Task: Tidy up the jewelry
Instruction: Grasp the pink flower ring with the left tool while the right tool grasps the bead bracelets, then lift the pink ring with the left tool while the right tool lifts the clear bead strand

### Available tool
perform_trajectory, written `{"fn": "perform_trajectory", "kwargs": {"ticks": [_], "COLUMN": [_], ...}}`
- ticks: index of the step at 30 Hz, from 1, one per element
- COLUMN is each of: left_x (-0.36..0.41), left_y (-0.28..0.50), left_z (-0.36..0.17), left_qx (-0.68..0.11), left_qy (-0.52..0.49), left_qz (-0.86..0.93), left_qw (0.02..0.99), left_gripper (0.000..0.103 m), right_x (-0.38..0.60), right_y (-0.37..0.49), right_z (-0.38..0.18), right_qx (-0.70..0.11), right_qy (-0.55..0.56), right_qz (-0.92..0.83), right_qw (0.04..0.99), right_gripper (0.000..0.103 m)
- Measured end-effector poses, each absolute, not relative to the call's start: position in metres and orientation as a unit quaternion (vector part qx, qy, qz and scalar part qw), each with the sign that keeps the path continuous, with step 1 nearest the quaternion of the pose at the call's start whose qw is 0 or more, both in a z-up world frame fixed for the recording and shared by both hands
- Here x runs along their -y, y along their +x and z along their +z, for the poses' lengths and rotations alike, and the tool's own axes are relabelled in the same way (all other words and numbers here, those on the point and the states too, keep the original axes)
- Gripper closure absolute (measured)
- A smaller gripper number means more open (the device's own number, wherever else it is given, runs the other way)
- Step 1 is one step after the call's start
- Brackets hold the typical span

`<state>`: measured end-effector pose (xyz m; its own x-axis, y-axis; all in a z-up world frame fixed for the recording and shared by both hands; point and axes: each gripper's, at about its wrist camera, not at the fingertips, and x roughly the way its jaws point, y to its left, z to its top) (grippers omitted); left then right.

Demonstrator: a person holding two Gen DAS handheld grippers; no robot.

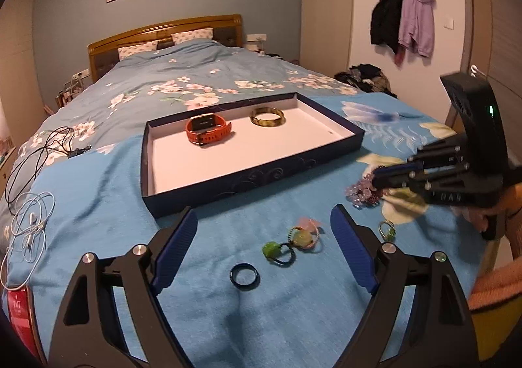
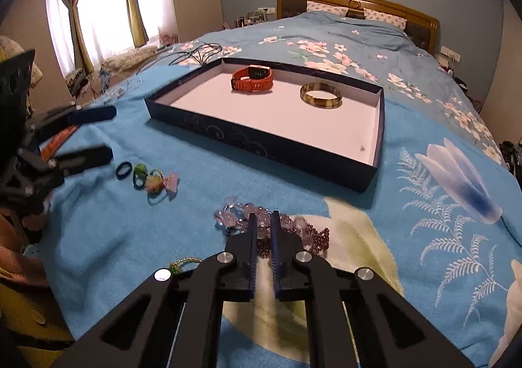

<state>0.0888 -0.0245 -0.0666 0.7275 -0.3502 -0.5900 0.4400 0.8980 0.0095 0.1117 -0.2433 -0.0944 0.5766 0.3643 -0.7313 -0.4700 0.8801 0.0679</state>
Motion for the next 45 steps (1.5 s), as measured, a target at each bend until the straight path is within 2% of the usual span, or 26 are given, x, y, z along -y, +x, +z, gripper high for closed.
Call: {"fn": "perform_trajectory", "kwargs": {"ticks": [1,14,16,17,18,20,23,25,26,27,28,29,30,32,33,41,45], "left_x": [0.027,0.064,0.070,0.072,0.074,0.078,0.081,0.081,0.082,0.082,0.083,0.082,0.081,0.075,0.072,0.040,0.035], "left_y": [0.088,0.098,0.101,0.101,0.102,0.105,0.111,0.116,0.118,0.118,0.119,0.120,0.120,0.120,0.120,0.125,0.122], "left_z": [-0.067,-0.082,-0.084,-0.084,-0.085,-0.087,-0.092,-0.094,-0.096,-0.097,-0.098,-0.098,-0.097,-0.092,-0.090,-0.067,-0.059], "left_qx": [-0.303,-0.333,-0.333,-0.333,-0.334,-0.338,-0.351,-0.361,-0.365,-0.368,-0.372,-0.372,-0.370,-0.363,-0.361,-0.351,-0.341], "left_qy": [0.079,0.153,0.166,0.170,0.173,0.182,0.186,0.186,0.186,0.187,0.187,0.184,0.181,0.166,0.156,0.066,0.054], "left_qz": [-0.220,-0.272,-0.274,-0.278,-0.281,-0.285,-0.286,-0.289,-0.290,-0.290,-0.288,-0.288,-0.290,-0.295,-0.298,-0.315,-0.315], "left_qw": [0.924,0.890,0.887,0.885,0.883,0.878,0.872,0.867,0.865,0.863,0.862,0.863,0.864,0.868,0.870,0.879,0.884], "left_gripper": [0.023,0.041,0.046,0.047,0.049,0.053,0.063,0.074,0.078,0.084,0.085,0.086,0.091,0.096,0.103,0.102,0.102], "right_x": [0.244,0.257,0.251,0.248,0.244,0.242,0.242,0.242,0.241,0.241,0.240,0.240,0.241,0.245,0.247,0.261,0.265], "right_y": [0.112,0.110,0.113,0.113,0.115,0.117,0.122,0.126,0.127,0.126,0.126,0.126,0.126,0.124,0.124,0.117,0.113], "right_z": [-0.094,-0.062,-0.071,-0.075,-0.082,-0.089,-0.096,-0.099,-0.100,-0.100,-0.100,-0.099,-0.098,-0.097,-0.095,-0.069,-0.057], "right_qx": [-0.394,-0.362,-0.377,-0.382,-0.389,-0.396,-0.404,-0.411,-0.411,-0.411,-0.412,-0.410,-0.409,-0.405,-0.403,-0.370,-0.353], "right_qy": [-0.065,-0.018,-0.031,-0.038,-0.049,-0.056,-0.048,-0.047,-0.049,-0.051,-0.053,-0.052,-0.050,-0.045,-0.039,0.000,0.012], "right_qz": [0.235,0.251,0.246,0.244,0.239,0.231,0.229,0.233,0.235,0.238,0.239,0.240,0.241,0.241,0.242,0.252,0.256], "right_qw": [0.886,0.897,0.893,0.890,0.888,0.887,0.884,0.880,0.879,0.879,0.878,0.878,0.879,0.881,0.882,0.894,0.900], "right_gripper": [0.103,0.103,0.098,0.092,0.081,0.071,0.071,0.073,0.078,0.090,0.094,0.095,0.095,0.096,0.096,0.096,0.096]}}
